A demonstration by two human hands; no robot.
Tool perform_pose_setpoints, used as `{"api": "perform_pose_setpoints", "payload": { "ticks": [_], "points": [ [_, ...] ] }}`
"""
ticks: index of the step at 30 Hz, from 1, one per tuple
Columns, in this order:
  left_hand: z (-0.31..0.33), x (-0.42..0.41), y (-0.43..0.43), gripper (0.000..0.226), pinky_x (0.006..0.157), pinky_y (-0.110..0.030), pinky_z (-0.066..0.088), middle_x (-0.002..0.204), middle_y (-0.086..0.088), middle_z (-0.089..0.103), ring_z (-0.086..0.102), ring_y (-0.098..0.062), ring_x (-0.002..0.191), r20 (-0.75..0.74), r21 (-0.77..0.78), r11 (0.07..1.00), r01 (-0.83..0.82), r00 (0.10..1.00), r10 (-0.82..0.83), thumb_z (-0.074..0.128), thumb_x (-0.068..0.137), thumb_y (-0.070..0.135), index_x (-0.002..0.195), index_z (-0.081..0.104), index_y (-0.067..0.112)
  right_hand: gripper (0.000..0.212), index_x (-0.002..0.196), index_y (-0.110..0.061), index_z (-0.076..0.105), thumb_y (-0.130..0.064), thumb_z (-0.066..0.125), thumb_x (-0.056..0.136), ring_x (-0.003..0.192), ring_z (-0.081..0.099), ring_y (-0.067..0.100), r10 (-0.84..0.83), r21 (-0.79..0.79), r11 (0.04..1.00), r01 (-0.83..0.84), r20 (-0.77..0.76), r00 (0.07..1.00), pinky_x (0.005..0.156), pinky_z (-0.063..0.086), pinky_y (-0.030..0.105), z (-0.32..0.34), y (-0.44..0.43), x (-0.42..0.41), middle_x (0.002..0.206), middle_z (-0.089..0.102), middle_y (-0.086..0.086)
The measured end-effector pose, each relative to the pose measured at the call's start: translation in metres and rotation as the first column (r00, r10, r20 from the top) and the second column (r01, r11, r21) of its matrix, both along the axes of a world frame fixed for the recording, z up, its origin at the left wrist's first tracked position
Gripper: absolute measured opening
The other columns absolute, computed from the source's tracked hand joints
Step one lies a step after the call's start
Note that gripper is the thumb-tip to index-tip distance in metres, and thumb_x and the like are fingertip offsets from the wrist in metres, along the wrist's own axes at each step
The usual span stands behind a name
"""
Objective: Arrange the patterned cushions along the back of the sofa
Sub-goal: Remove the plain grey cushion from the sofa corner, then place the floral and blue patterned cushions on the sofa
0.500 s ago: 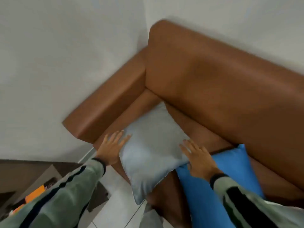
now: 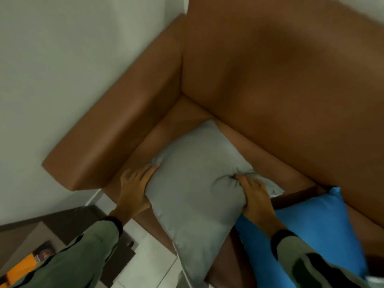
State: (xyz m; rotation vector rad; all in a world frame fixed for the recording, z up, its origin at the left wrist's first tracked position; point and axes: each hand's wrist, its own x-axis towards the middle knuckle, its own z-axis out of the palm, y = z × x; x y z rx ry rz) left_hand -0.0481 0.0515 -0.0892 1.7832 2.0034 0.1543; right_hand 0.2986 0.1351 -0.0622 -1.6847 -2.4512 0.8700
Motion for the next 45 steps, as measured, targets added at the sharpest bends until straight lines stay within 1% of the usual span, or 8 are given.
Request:
{"api": "perform_pose_setpoints", "payload": {
  "ticks": [2, 9, 12, 15, 19, 29, 35, 45],
  "points": [
    [0.031, -0.005, 0.027, 0.081, 0.108, -0.059, 0.03, 0.133, -0.007, 0.064, 0.06, -0.032, 0.121, 0.095, 0.075, 0.997, -0.029, 0.995, 0.022, 0.057, 0.069, 0.059, 0.141, 0.05, 0.022, 0.035, 0.105, -0.005, 0.066, 0.001, 0.074, 0.072, 0.065, 0.063, 0.016, -0.17, -0.141, 0.978, 0.154, -0.108, 0.979, 0.068, 0.05, 0.017, 0.031, 0.033, 0.008, 0.074, 0.067, -0.004],
    [0.175, -0.01, 0.186, 0.066, 0.09, 0.002, 0.038, 0.113, 0.017, 0.063, 0.053, 0.015, 0.105, 0.329, 0.437, 0.898, 0.055, 0.919, -0.217, 0.055, 0.081, 0.077, 0.131, 0.054, 0.035, 0.015, 0.088, -0.014, 0.071, -0.003, 0.075, 0.078, 0.056, 0.065, -0.001, -0.61, -0.393, 0.792, 0.467, -0.486, 0.626, 0.048, 0.05, 0.012, 0.126, 0.146, 0.018, 0.067, 0.071, -0.01],
    [0.201, -0.012, 0.237, 0.089, 0.09, -0.005, 0.048, 0.118, 0.037, 0.06, 0.06, 0.016, 0.106, 0.289, 0.295, 0.919, 0.263, 0.892, -0.348, 0.075, 0.065, 0.076, 0.142, 0.039, 0.048, 0.011, 0.084, -0.016, 0.075, -0.022, 0.078, 0.076, 0.078, 0.073, 0.022, -0.652, -0.453, 0.757, 0.472, -0.467, 0.597, 0.067, 0.059, 0.033, 0.137, 0.169, 0.022, 0.083, 0.078, 0.002],
    [0.184, -0.011, 0.273, 0.098, 0.106, -0.032, 0.047, 0.129, 0.018, 0.064, 0.063, -0.008, 0.117, 0.206, 0.136, 0.95, 0.281, 0.93, -0.304, 0.075, 0.057, 0.081, 0.14, 0.041, 0.043, 0.024, 0.086, -0.015, 0.077, -0.037, 0.078, 0.077, 0.085, 0.073, 0.032, -0.671, -0.464, 0.733, 0.497, -0.38, 0.636, 0.083, 0.058, 0.048, 0.125, 0.178, 0.022, 0.087, 0.078, 0.009],
    [0.138, -0.007, 0.29, 0.099, 0.116, -0.06, 0.024, 0.143, 0.007, 0.055, 0.049, -0.024, 0.133, 0.013, -0.09, 0.954, 0.287, 0.958, -0.287, 0.066, 0.061, 0.085, 0.142, 0.039, 0.038, 0.039, 0.079, -0.015, 0.074, -0.053, 0.07, 0.079, 0.072, 0.069, 0.026, -0.664, -0.433, 0.726, 0.534, -0.241, 0.708, 0.065, 0.052, 0.034, 0.092, 0.178, 0.017, 0.076, 0.075, 0.004],
    [0.092, 0.018, 0.248, 0.095, 0.115, -0.06, 0.022, 0.159, -0.009, 0.035, 0.031, -0.031, 0.145, -0.174, 0.007, 0.987, 0.162, 0.972, -0.158, 0.06, 0.083, 0.07, 0.157, 0.021, 0.024, 0.063, 0.139, -0.022, 0.04, -0.064, 0.03, 0.094, 0.125, 0.049, 0.038, -0.501, -0.143, 0.856, 0.497, 0.006, 0.865, 0.106, 0.032, 0.054, 0.056, 0.152, 0.021, 0.135, 0.055, 0.016],
    [0.106, 0.079, 0.171, 0.067, 0.107, -0.06, 0.031, 0.148, -0.02, 0.046, 0.043, -0.038, 0.135, -0.269, 0.319, 0.932, 0.172, 0.959, -0.085, 0.067, 0.084, 0.018, 0.146, 0.042, 0.008, 0.062, 0.148, -0.022, 0.028, -0.053, 0.039, 0.096, 0.132, 0.038, 0.036, -0.49, -0.091, 0.865, 0.493, 0.049, 0.87, 0.105, 0.03, 0.052, 0.07, 0.096, 0.083, 0.143, 0.045, 0.016],
    [0.057, 0.248, 0.025, 0.089, 0.116, -0.06, 0.021, 0.163, -0.015, 0.024, 0.027, -0.036, 0.147, -0.318, -0.139, 0.784, 0.605, 0.722, -0.614, 0.065, 0.081, 0.033, 0.157, 0.02, 0.022, 0.09, 0.152, -0.026, 0.019, -0.038, 0.064, 0.075, 0.141, 0.03, 0.025, -0.17, -0.272, 0.925, 0.265, 0.329, 0.929, 0.111, 0.029, 0.036, 0.035, -0.115, 0.297, 0.154, 0.03, 0.004]
  ]
}}
